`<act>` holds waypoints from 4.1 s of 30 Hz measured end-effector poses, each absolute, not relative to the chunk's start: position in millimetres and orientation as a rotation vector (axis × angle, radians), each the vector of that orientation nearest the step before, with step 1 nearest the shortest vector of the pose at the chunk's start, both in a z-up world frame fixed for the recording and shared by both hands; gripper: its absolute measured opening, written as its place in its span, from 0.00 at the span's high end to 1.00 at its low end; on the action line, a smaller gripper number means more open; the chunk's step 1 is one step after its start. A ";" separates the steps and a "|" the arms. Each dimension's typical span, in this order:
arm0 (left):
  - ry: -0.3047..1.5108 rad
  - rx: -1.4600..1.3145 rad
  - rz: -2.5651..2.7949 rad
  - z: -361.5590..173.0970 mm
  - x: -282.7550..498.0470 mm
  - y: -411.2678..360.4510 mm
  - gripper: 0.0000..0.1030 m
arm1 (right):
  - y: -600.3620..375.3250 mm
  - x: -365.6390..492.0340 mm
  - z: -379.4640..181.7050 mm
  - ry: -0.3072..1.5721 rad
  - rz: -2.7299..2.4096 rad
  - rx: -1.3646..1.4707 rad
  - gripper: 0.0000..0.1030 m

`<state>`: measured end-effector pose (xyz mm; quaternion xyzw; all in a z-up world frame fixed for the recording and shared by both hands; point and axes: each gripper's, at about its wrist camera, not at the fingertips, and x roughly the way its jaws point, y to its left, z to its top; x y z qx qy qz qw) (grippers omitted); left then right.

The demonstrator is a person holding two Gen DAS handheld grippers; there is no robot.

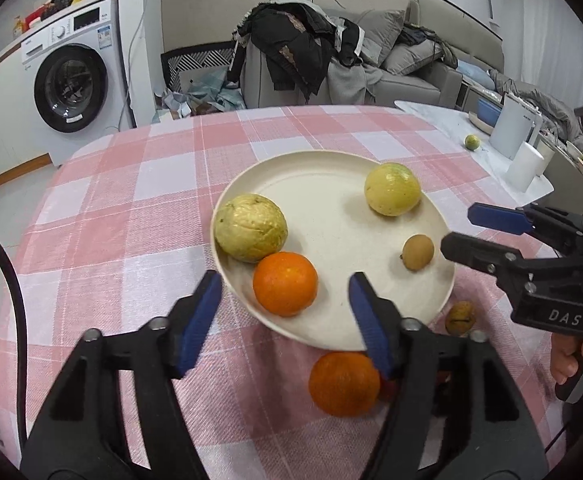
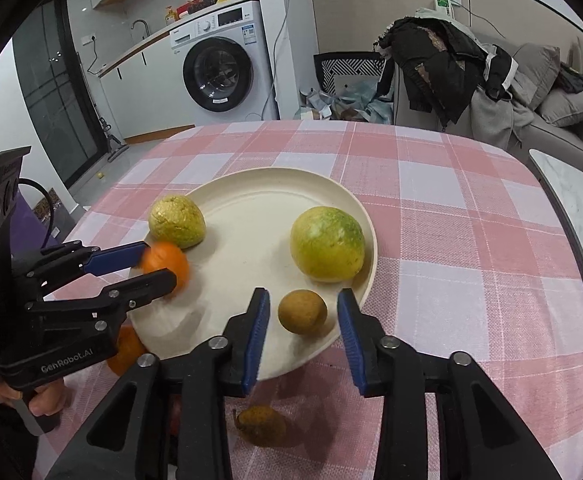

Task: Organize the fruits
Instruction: 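Withdraw both tools from the plate toward the plums, then grasp a dark plum with the left tool while the right tool grasps another plum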

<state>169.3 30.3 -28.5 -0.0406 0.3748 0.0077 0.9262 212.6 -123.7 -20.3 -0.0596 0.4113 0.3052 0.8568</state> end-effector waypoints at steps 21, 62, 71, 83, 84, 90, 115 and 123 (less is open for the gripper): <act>0.641 -0.020 0.024 5.4 68.2 19.1 0.01 | -160.3 146.0 7.8 0.776 0.746 -0.077 0.00; 0.803 -0.004 -0.122 -20.7 78.6 -12.6 0.01 | -134.9 123.2 -42.9 0.969 0.842 -0.335 0.02; 0.829 0.036 -0.170 -25.2 75.4 -25.1 0.01 | -126.0 114.7 -47.5 0.983 0.892 -0.370 0.29; 0.843 0.029 -0.216 -28.1 75.2 -29.3 0.02 | -122.1 106.6 -45.8 0.942 0.901 -0.401 0.64; 0.845 0.030 -0.217 -28.4 75.4 -29.4 0.02 | -122.0 106.5 -45.7 0.941 0.903 -0.401 0.65; 0.851 0.023 -0.224 -30.1 75.8 -30.4 0.02 | -122.8 103.6 -43.8 0.926 0.934 -0.400 0.75; 0.903 0.040 -0.224 -57.4 93.9 -77.6 0.57 | -157.3 121.4 -13.6 0.849 0.875 -0.280 0.75; 0.898 0.046 -0.214 -57.0 97.4 -80.0 0.71 | -157.7 122.6 -14.4 0.851 0.866 -0.286 0.75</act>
